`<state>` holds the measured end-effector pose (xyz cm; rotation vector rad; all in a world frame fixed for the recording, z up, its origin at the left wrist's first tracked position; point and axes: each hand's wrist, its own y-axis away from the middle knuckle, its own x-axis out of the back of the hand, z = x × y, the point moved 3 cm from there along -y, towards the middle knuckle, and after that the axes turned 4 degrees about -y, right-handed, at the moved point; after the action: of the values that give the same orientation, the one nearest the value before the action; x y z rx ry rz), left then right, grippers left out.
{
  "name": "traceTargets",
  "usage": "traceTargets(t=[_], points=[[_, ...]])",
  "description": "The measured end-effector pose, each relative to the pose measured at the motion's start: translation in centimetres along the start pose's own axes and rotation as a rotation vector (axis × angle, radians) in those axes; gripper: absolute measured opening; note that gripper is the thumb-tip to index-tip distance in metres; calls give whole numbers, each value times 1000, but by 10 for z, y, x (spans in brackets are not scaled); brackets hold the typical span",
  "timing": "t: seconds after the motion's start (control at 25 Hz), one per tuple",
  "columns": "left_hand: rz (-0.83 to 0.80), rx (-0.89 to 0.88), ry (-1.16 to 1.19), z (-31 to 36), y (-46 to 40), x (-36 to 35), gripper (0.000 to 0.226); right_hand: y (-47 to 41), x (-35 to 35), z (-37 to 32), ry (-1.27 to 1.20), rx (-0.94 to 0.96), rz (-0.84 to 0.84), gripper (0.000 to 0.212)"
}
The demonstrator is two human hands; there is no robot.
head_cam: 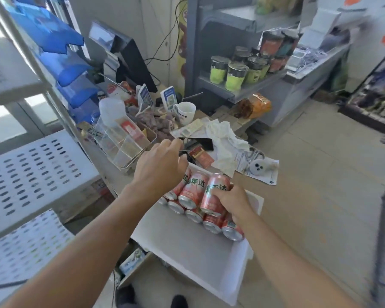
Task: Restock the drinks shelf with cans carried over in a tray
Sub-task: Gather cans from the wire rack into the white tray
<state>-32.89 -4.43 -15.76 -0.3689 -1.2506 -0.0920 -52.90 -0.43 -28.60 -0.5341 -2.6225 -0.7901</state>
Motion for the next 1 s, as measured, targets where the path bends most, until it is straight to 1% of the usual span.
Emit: traceTargets(t=[0.12, 0.24, 0.4, 0.48, 0.6, 0.68, 0.76, 0.88, 1.0], points=[[-28, 1, -36, 1, 1, -9, 32, -3, -4, 14, 29, -61, 15, 46], [-57, 23, -30, 0, 2, -14, 31, -7, -5, 17, 102, -86, 23, 46], [-83, 42, 2, -1, 7, -16, 32, -13, -10, 23, 176, -73, 10, 55], [-89, 52, -3, -2, 8, -16, 32, -13, -9, 21, 199, -48, 7, 56], [-78, 58, -4, -5, 8, -15, 31, -10, -4, 14, 301, -21, -21, 55], [-73, 60, -7, -7, 7, -14, 31, -8, -1, 11, 351, 14, -21, 50], [-69, 62, -6, -7, 7, -14, 30, -3, 3, 4, 384, 118, 23, 44], [-52, 82, 2, -8, 6, -12, 29, 12, 5, -18, 433, 393, 54, 45], [-4, 70, -74, -13, 8, -4, 28, 29, 0, -47, 601, 674, 61, 49]])
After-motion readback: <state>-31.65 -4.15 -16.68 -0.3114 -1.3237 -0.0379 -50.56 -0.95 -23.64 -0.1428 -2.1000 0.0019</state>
